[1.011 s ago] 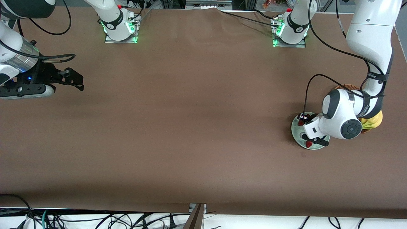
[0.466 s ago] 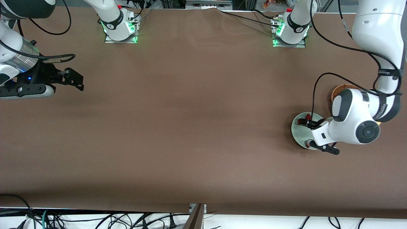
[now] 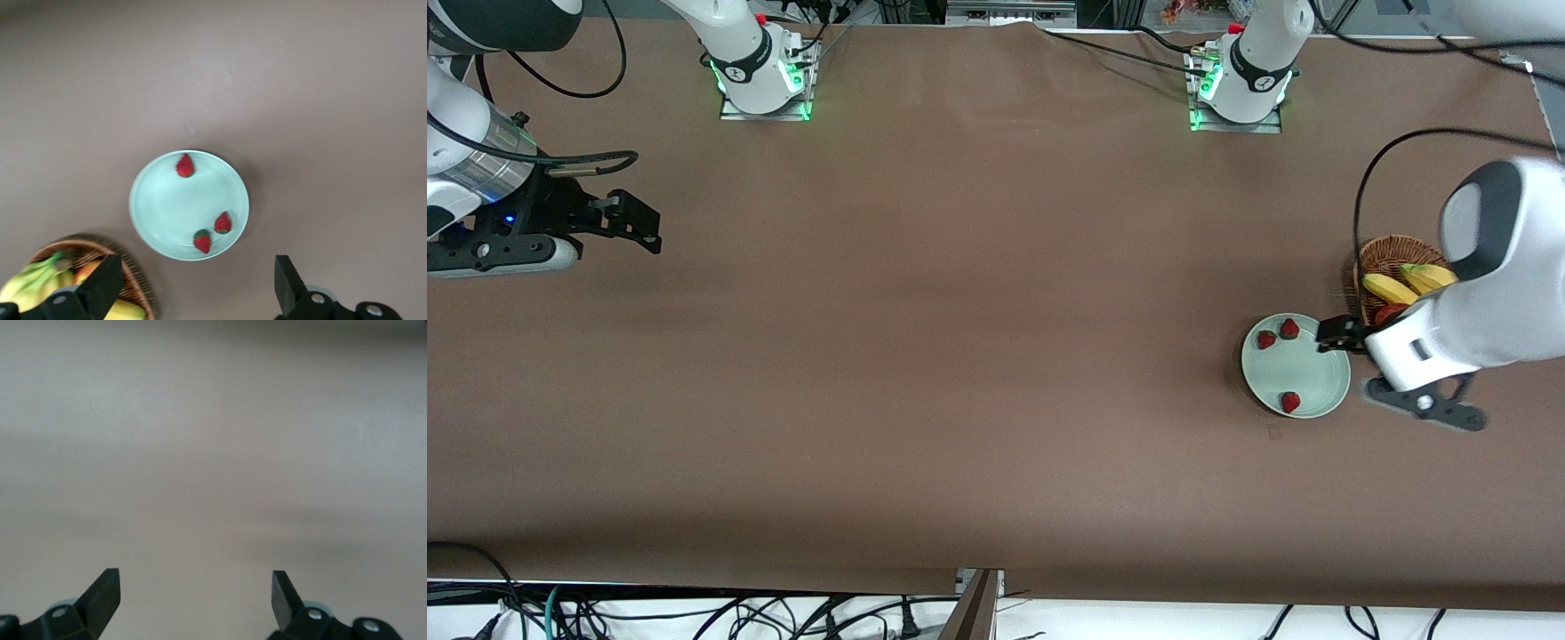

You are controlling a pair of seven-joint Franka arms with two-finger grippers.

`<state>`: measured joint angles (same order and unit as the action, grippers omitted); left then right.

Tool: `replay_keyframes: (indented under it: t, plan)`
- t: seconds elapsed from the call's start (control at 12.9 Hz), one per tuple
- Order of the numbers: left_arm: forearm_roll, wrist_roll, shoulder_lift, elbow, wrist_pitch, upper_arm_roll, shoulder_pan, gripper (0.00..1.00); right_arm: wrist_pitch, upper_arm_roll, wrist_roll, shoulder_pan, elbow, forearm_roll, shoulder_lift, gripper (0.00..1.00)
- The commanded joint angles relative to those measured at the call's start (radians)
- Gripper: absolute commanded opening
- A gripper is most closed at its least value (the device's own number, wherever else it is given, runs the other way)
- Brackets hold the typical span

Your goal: Collect all strawberries into plate

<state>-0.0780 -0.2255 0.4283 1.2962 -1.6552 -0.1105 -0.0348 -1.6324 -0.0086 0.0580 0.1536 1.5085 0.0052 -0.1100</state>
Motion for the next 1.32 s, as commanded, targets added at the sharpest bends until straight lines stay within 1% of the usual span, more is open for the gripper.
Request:
replay_keyframes:
  t: [0.0, 0.08, 0.16, 0.23, 0.31, 0.47, 0.62, 0.78, 1.24]
  plan:
    - [-0.022, 0.05, -0.191, 0.112, 0.008, 0.003, 0.0, 1.0, 0.013, 0.002, -0.004, 0.0, -0.017, -0.005, -0.004, 1.0]
    - [-0.01, 0.116, -0.238, 0.164, 0.009, 0.003, -0.003, 1.0, 0.013, 0.002, -0.004, 0.0, -0.017, -0.005, -0.004, 1.0]
    - [-0.003, 0.191, -0.308, 0.252, 0.009, 0.003, -0.013, 1.0, 0.013, 0.002, -0.004, 0.0, -0.017, -0.005, -0.004, 1.0]
    - [-0.003, 0.231, -0.388, 0.344, 0.008, 0.002, -0.013, 1.0, 0.013, 0.002, -0.004, 0.0, -0.017, -0.005, -0.004, 1.0]
    - [-0.003, 0.238, -0.432, 0.392, 0.008, 0.002, -0.004, 1.0, 0.013, 0.002, -0.004, 0.0, -0.017, -0.005, -0.004, 1.0]
    - [-0.003, 0.239, -0.433, 0.405, 0.011, 0.002, -0.005, 1.0, 0.011, 0.002, -0.004, 0.0, -0.017, -0.005, -0.004, 1.0]
    - [-0.002, 0.251, -0.407, 0.391, 0.017, 0.0, -0.011, 1.0, 0.014, 0.002, -0.004, 0.0, -0.017, -0.005, -0.004, 1.0]
    - [0.062, 0.299, -0.404, 0.379, 0.018, 0.0, -0.011, 1.0, 0.014, 0.002, -0.006, 0.0, -0.017, -0.004, -0.004, 1.0]
    - [0.089, 0.301, -0.391, 0.367, 0.038, -0.004, -0.013, 1.0, 0.016, 0.002, -0.009, -0.002, -0.016, -0.011, -0.004, 1.0]
